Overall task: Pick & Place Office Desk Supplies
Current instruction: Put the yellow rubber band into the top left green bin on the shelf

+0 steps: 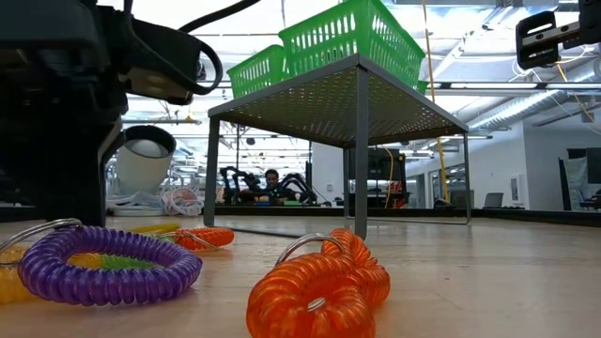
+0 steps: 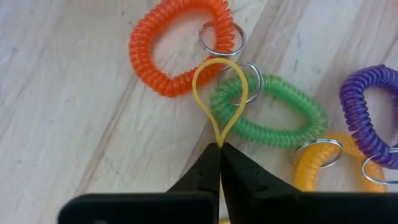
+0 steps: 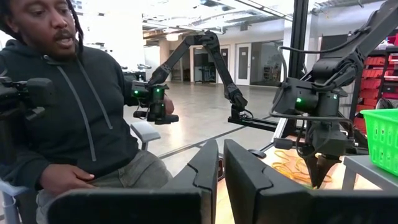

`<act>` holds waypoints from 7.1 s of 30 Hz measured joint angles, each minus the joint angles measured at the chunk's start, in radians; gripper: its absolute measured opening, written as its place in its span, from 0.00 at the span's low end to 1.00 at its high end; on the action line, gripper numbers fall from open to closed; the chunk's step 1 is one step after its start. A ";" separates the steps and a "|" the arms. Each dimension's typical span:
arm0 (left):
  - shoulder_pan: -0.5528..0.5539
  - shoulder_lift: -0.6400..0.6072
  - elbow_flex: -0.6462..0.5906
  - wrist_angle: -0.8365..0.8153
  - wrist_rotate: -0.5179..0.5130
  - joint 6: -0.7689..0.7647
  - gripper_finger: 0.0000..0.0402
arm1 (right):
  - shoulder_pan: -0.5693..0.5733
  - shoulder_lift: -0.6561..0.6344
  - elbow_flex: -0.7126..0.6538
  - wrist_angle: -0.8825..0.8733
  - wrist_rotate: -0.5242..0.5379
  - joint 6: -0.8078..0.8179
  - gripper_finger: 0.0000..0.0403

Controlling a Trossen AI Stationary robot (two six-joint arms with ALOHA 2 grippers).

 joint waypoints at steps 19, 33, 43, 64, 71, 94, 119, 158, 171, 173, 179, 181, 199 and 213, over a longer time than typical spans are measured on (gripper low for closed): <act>-0.013 -0.237 -0.003 -0.046 -0.248 0.069 0.01 | 0.000 0.000 0.000 0.000 0.000 0.000 0.05; -0.018 -0.435 -0.002 -0.060 -0.405 0.050 0.01 | 0.000 0.000 0.000 0.000 0.000 0.000 0.05; -0.022 -0.516 -0.003 -0.055 -0.434 0.114 0.01 | 0.000 0.000 0.000 0.000 0.000 0.000 0.05; -0.162 -0.804 -0.486 0.758 -0.445 0.398 0.00 | 0.000 0.000 0.000 0.000 0.000 0.000 0.05; -0.152 -0.900 -0.669 1.202 -0.311 0.601 0.00 | 0.000 0.000 0.000 0.000 0.000 0.000 0.05; 0.003 -0.903 -0.676 1.263 0.252 0.832 0.00 | 0.000 0.000 0.000 0.000 0.000 0.000 0.05; 0.107 -0.903 -0.675 1.524 -0.089 1.318 0.02 | 0.000 0.000 0.000 0.000 0.000 0.000 0.05; 0.530 -0.562 -0.359 0.910 -0.323 0.874 0.02 | 0.000 0.000 0.000 0.000 0.000 0.000 0.05; 0.530 -0.562 -0.359 0.903 -0.289 0.793 0.13 | 0.000 0.000 0.000 0.000 0.000 0.000 0.05; 0.530 -0.562 -0.359 0.903 -0.289 0.787 0.20 | 0.000 0.000 0.000 0.000 0.000 0.000 0.05; 0.527 -0.562 -0.359 0.903 -0.288 0.797 0.39 | 0.000 0.000 0.000 0.000 0.000 0.000 0.05; 0.523 -0.562 -0.359 0.903 -0.288 0.799 0.43 | 0.000 0.000 0.000 0.000 0.000 0.000 0.05; 0.542 -0.564 -0.359 0.834 -0.243 0.556 0.50 | 0.000 0.000 0.000 0.000 0.000 0.000 0.05; 0.501 -0.586 -0.359 0.857 -0.239 0.790 0.50 | 0.000 0.000 0.000 0.000 0.000 0.000 0.05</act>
